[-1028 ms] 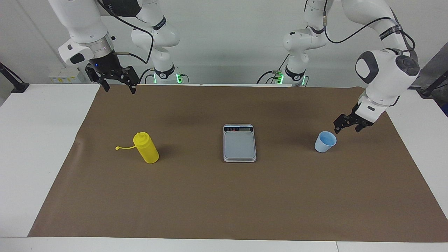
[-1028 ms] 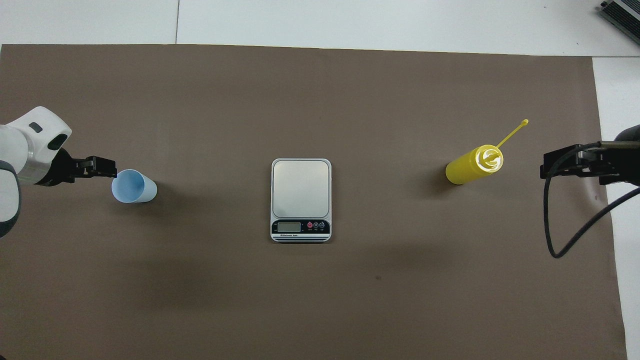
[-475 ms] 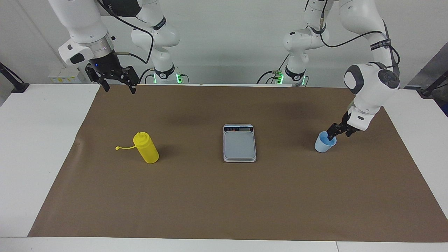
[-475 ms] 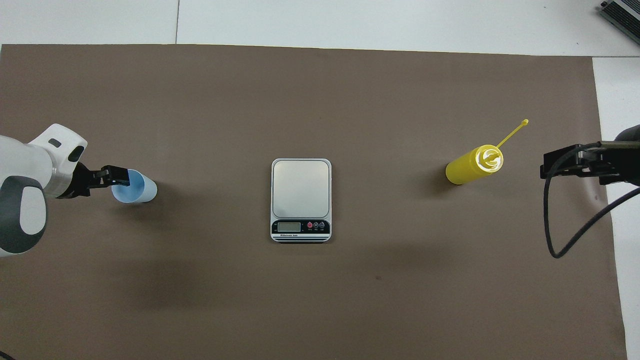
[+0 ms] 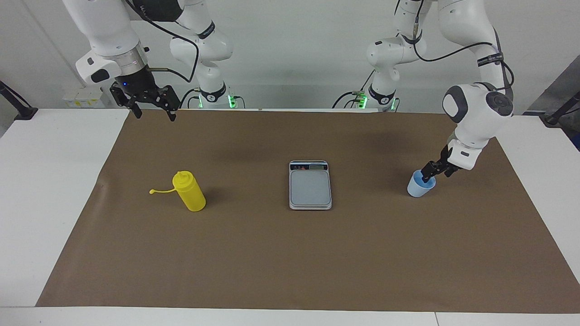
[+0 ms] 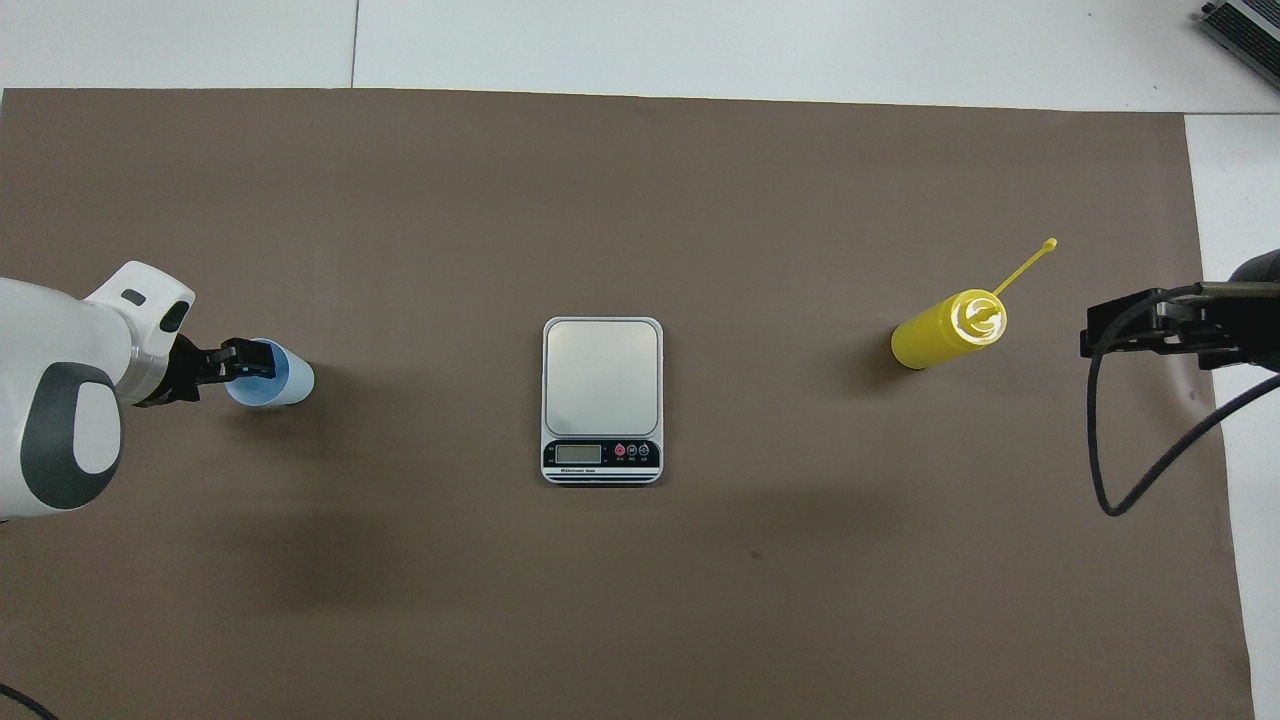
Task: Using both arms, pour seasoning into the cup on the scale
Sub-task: 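Reach the left gripper to the light-blue cup and grasp it, then lift the blue cup with the left gripper and carry it onto the scale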
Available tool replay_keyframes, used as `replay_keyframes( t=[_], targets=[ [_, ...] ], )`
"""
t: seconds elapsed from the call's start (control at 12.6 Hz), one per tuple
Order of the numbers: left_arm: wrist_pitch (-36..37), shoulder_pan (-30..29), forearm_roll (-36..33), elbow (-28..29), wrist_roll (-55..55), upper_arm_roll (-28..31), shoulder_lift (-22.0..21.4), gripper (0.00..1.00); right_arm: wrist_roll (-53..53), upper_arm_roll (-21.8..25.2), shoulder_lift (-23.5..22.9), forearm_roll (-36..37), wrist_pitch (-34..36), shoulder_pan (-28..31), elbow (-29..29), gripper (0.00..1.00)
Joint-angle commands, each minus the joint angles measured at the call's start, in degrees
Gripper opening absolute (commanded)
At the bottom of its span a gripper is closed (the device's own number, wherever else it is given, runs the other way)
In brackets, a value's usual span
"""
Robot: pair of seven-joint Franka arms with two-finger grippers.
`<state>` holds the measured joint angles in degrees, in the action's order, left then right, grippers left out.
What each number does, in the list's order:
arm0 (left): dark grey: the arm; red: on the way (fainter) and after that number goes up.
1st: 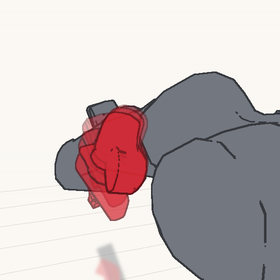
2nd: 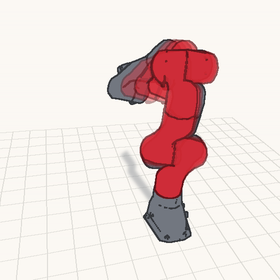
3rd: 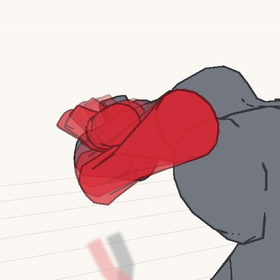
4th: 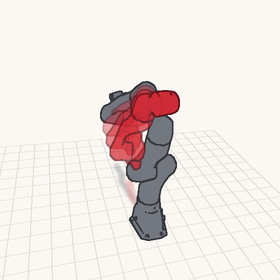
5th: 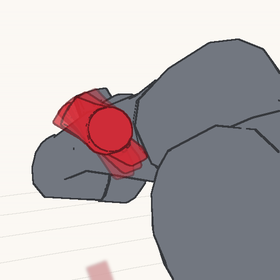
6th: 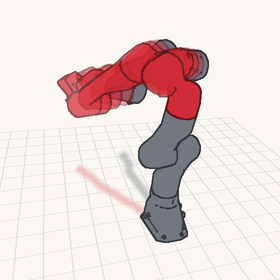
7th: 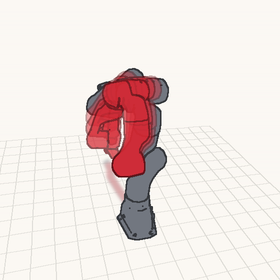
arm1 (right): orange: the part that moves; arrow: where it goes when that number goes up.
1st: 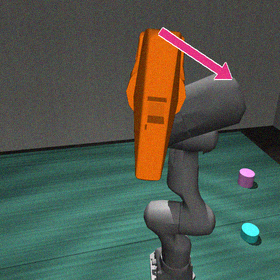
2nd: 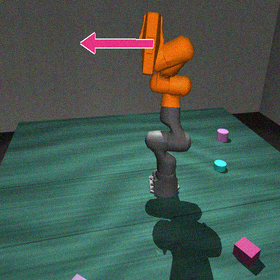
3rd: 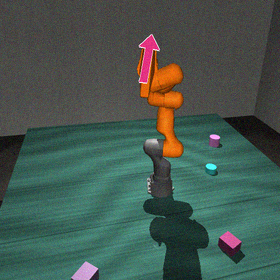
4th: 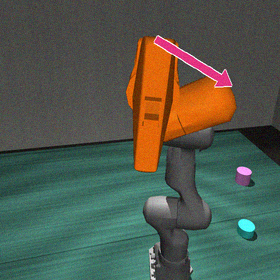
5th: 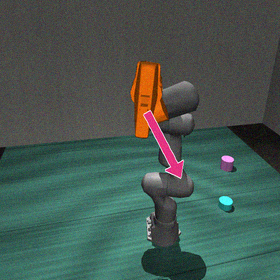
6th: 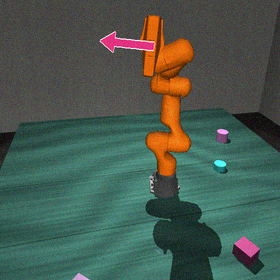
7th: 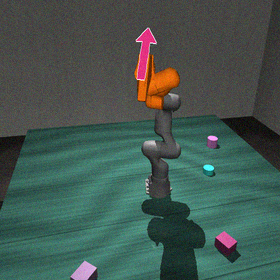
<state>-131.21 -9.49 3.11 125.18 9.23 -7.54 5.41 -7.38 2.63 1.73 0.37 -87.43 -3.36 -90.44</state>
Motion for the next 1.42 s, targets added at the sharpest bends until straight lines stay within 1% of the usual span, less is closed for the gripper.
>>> replay_keyframes(
  t=[0.0, 0.08, 0.16, 0.24, 0.32, 0.4, 0.79, 0.87, 0.95, 1.03, 1.19, 1.34],
  targets=[
    [-1.6, 0.4, 0.9, 0.8, 0.7, -0.1, 0.0, 1.0, 0.9, -0.1, 1.3, -0.9, -0.1, 0.6, -1.3, 1.0],
    [-1.5, 0.4, 0.9, 0.8, 0.8, -0.1, 0.0, 0.92, 0.9, -0.2, 1.3, -0.9, -0.1, 0.6, -1.3, 1.0],
    [-1.5, 0.5, 0.9, 0.8, 0.7, -0.1, 0.0, 0.67, 0.9, -0.2, 1.3, -0.9, -0.1, 0.6, -1.3, 1.0],
    [-1.5, 0.5, 0.9, 0.8, 0.7, -0.1, 0.0, 0.46, 0.9, -0.1, 1.3, -0.9, -0.1, 0.6, -1.3, 1.0],
    [-1.4, 0.8, 0.9, 0.8, 0.7, -0.1, 0.0, 0.18, 0.9, -0.1, 1.3, -0.9, -0.1, 0.6, -1.3, 1.0],
    [-1.2, 0.9, 0.9, 0.8, -0.1, 0.0, 0.0, 0.0, 0.9, -0.2, 1.2, -0.9, -0.1, 0.6, -1.3, 1.0],
    [1.5, 0.9, 0.9, -1.2, -0.1, -0.1, 0.3, 0.0, 0.9, -0.1, 1.2, -0.9, -0.1, 0.6, -1.3, 1.0],
    [3.4, 0.9, 0.9, -3.3, -0.1, -0.1, 0.6, 0.0, 0.9, -0.1, 1.3, -0.9, -0.1, 0.6, -1.3, 1.0],
    [6.0, 1.0, 0.9, -6.3, 0.0, -0.4, 1.7, 0.0, 0.9, -0.2, 1.3, -0.9, -0.1, 0.6, -1.3, 1.0],
    [10.0, 1.7, 1.0, -10.5, 0.0, -0.4, 2.2, 0.0, 0.9, -0.1, 1.2, -0.9, -0.1, 0.6, -1.3, 1.0],
    [15.6, 3.1, 2.1, -17.3, 0.1, -0.5, 3.3, 0.0, 0.9, -0.1, 1.3, -0.9, -0.1, 0.6, -1.3, 1.0],
    [17.1, 4.8, 3.2, -20.2, 0.7, -0.5, 3.5, 0.0, 0.9, -0.1, 1.3, -0.9, -0.1, 0.6, -1.3, 1.0]
  ],
)
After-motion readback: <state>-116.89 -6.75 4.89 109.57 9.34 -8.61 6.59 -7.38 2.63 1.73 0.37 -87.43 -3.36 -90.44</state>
